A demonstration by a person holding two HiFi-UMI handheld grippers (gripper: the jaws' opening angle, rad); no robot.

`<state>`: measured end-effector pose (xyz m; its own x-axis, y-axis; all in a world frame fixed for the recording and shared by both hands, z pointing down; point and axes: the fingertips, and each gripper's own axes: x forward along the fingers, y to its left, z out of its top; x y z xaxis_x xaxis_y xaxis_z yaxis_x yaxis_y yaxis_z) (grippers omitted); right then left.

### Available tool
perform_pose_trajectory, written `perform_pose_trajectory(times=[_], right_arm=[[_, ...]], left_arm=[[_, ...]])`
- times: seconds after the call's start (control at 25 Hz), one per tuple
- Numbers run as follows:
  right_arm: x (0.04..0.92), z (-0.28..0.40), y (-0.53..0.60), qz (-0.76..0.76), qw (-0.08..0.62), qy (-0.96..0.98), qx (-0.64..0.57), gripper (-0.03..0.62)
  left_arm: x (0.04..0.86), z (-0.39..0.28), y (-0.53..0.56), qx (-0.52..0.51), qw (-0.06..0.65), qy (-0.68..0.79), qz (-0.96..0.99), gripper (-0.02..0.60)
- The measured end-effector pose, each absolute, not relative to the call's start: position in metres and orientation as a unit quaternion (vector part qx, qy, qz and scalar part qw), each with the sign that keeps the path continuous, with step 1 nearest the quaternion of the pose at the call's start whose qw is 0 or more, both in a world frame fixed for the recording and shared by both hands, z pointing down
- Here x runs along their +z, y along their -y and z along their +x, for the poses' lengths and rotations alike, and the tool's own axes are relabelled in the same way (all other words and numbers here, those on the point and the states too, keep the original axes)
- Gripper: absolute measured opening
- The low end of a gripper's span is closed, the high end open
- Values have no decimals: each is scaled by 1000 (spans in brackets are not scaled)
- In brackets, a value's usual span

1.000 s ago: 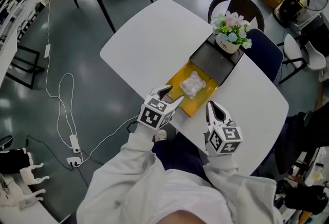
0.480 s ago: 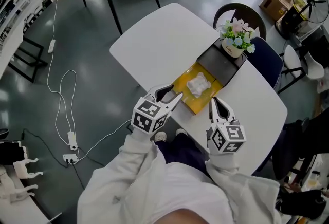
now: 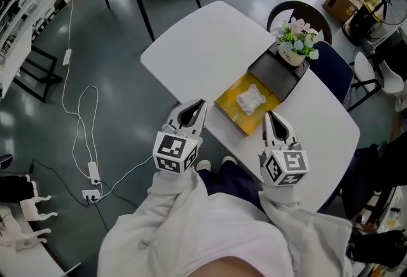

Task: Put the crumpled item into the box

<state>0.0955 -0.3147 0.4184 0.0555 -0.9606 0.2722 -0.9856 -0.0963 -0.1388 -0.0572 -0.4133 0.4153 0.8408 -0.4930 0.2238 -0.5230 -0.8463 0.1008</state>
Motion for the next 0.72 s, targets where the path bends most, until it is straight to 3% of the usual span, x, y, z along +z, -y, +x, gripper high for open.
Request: perform_pose_trajectory(times=[0.72], right_arm=[[401, 101, 313, 738, 34, 664, 112, 35]], left_arm=[[407, -61, 392, 87, 49, 278, 956, 15]])
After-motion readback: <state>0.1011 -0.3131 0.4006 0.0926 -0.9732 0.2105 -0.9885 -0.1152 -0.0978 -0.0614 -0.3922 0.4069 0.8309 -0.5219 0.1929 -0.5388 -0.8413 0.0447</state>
